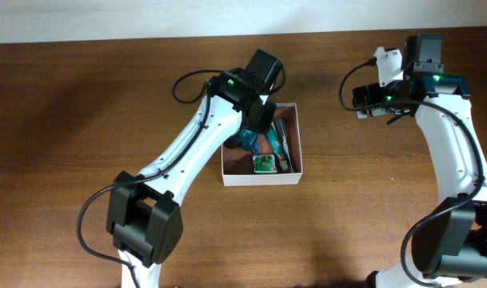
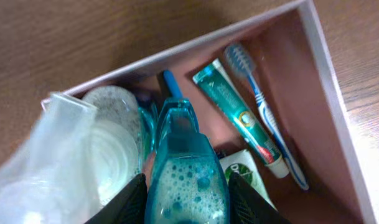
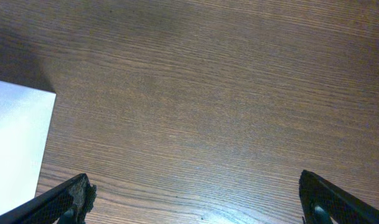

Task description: Pack container

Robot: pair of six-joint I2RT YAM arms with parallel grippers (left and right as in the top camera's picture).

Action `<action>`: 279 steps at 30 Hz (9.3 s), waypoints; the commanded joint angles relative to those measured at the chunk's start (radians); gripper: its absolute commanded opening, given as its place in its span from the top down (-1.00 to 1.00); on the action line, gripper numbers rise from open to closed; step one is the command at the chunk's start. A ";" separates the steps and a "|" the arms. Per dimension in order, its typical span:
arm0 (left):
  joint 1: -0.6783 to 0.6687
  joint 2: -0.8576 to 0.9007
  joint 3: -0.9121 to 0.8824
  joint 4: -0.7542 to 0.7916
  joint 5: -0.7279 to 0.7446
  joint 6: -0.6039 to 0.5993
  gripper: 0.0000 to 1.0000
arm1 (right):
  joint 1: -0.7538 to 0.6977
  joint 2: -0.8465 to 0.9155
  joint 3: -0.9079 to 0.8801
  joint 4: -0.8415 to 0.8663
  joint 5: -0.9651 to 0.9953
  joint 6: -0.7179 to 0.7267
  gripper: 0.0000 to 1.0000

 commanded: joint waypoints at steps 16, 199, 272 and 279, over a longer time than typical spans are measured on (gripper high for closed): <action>0.003 0.000 0.000 0.016 -0.021 -0.009 -0.02 | -0.005 0.008 0.012 0.003 0.002 0.012 -0.97; 0.010 -0.285 -0.148 -0.229 -0.139 -0.246 0.90 | -0.005 0.008 0.012 0.003 0.002 0.012 -0.97; 0.393 -0.311 -0.091 -0.055 -0.148 -0.181 -0.99 | -0.005 0.008 0.013 0.003 0.002 0.012 -0.97; 0.393 -0.311 -0.091 -0.055 -0.148 -0.181 -0.99 | -0.005 0.008 0.012 0.003 0.002 0.012 -0.97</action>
